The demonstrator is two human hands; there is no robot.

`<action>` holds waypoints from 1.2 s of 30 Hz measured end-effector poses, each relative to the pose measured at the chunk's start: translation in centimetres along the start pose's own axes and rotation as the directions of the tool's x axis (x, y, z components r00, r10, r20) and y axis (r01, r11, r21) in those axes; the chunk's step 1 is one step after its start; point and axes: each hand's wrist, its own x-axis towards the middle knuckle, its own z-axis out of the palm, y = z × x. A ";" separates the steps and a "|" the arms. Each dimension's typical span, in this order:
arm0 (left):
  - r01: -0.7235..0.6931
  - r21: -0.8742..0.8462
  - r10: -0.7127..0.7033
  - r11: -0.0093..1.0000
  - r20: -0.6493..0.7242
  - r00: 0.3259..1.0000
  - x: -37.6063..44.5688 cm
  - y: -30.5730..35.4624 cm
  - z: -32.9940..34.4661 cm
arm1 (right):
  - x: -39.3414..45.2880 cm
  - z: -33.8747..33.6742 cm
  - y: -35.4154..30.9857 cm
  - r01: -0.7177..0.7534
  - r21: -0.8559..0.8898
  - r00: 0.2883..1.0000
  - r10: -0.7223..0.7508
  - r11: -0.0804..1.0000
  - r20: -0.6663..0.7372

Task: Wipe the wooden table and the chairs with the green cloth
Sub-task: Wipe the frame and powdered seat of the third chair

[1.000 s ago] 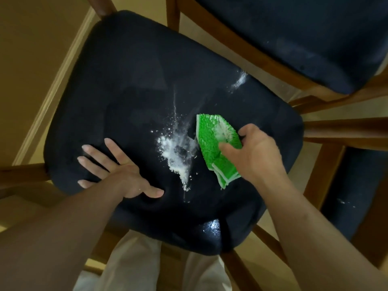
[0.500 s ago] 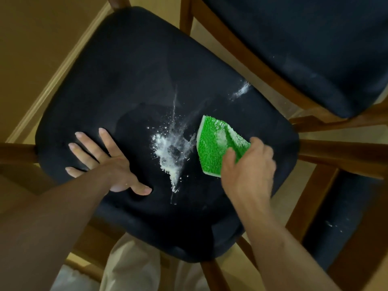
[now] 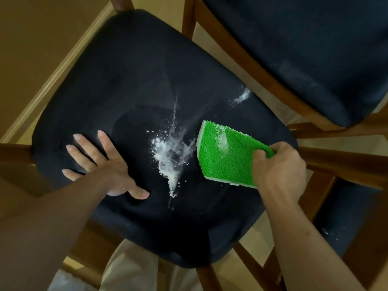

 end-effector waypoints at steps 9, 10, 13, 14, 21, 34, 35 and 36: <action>0.002 0.003 -0.002 1.000 0.005 1.000 -0.3 0.2 -0.2 | -5.6 1.2 -3.9 0.210 0.286 0.921 -0.287 0.935 0.263; -0.005 0.002 0.005 1.000 0.009 1.000 -0.3 0.2 -0.2 | -5.7 1.6 -3.8 0.253 0.272 0.920 -0.318 0.928 0.229; -0.013 -0.006 0.013 1.000 0.013 1.000 -0.1 0.0 -0.3 | -5.3 2.9 -3.0 0.344 0.144 0.906 -0.368 0.928 0.208; -0.014 -0.009 0.014 1.000 0.017 1.000 -0.1 0.0 -0.3 | -5.2 3.5 -2.7 0.383 0.085 0.892 -0.392 0.920 0.225; -0.022 -0.011 0.022 1.000 0.009 1.000 0.1 -0.1 -0.3 | -0.3 5.0 -3.9 0.496 0.154 0.864 -0.503 0.855 0.012; -0.007 -0.020 0.007 1.000 -0.010 1.000 0.5 -0.2 -0.2 | -9.0 8.0 0.0 0.866 0.136 0.434 -0.859 0.481 0.271; -0.011 -0.023 0.011 1.000 -0.007 1.000 0.5 -0.2 -0.2 | -9.0 7.9 0.4 0.880 0.128 0.408 -0.865 0.458 0.291; -0.017 -0.024 0.016 1.000 -0.006 1.000 0.5 -0.2 -0.1 | -8.6 7.9 0.5 0.887 0.125 0.396 -0.871 0.445 0.292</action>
